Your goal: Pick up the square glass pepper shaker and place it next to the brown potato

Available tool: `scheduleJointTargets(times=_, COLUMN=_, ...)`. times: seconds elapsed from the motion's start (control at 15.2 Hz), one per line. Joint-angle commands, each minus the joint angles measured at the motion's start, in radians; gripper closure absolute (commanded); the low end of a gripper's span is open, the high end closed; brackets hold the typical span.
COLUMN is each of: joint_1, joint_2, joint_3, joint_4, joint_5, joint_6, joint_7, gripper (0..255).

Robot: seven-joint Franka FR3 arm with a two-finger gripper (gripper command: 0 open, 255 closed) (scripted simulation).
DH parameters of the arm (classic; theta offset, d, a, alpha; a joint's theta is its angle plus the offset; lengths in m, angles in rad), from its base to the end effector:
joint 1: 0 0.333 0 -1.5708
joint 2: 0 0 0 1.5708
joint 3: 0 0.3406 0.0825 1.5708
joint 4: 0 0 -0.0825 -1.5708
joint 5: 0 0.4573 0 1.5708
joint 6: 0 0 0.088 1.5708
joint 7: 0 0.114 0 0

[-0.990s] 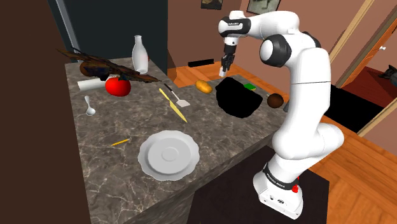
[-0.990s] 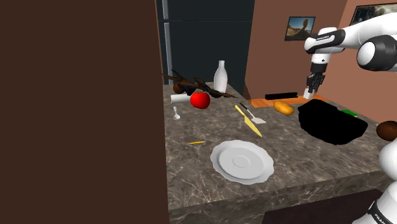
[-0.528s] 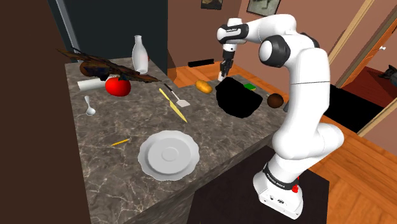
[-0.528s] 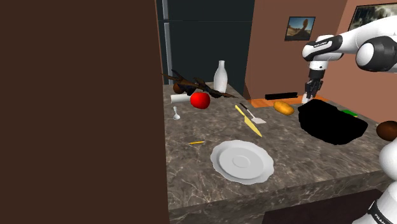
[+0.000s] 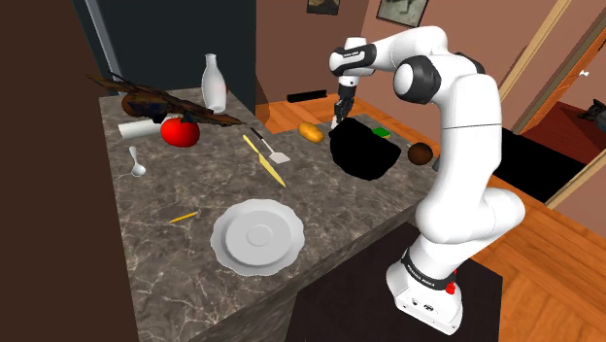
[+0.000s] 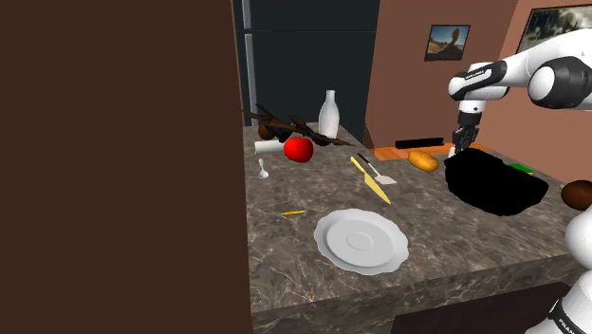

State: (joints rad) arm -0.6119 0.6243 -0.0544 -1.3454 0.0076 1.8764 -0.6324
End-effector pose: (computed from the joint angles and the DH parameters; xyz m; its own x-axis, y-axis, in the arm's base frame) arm 0.6316 -0.4852 0.3384 0.9957 -0.0261 -0.0891 -0.0293 -0.9990 -0.0346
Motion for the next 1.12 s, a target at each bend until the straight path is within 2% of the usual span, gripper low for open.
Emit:
scheduleJointTargets(times=0.0, joint_1=0.0, joint_2=0.0, joint_3=0.0, joint_4=-0.002, joint_5=0.0, joint_6=0.003, joint_7=0.0, gripper=255)
scheduleJointTargets(times=0.2, joint_1=0.0, joint_2=0.0, joint_3=0.0, joint_4=-0.002, joint_5=0.0, joint_6=0.003, joint_7=0.0, gripper=255)
scheduleJointTargets(times=0.26, joint_1=0.0, joint_2=0.0, joint_3=0.0, joint_4=-0.002, joint_5=0.0, joint_6=0.003, joint_7=0.0, gripper=0)
scheduleJointTargets(times=0.59, joint_1=0.0, joint_2=0.0, joint_3=0.0, joint_4=-0.002, joint_5=0.0, joint_6=0.003, joint_7=0.0, gripper=0)
scheduleJointTargets(times=0.86, joint_1=0.0, joint_2=-0.007, joint_3=0.0, joint_4=0.113, joint_5=-0.001, joint_6=-0.12, joint_7=0.001, gripper=0)
scheduleJointTargets(times=1.06, joint_1=0.0, joint_2=-0.007, joint_3=0.0, joint_4=0.113, joint_5=-0.001, joint_6=-0.12, joint_7=0.001, gripper=0)
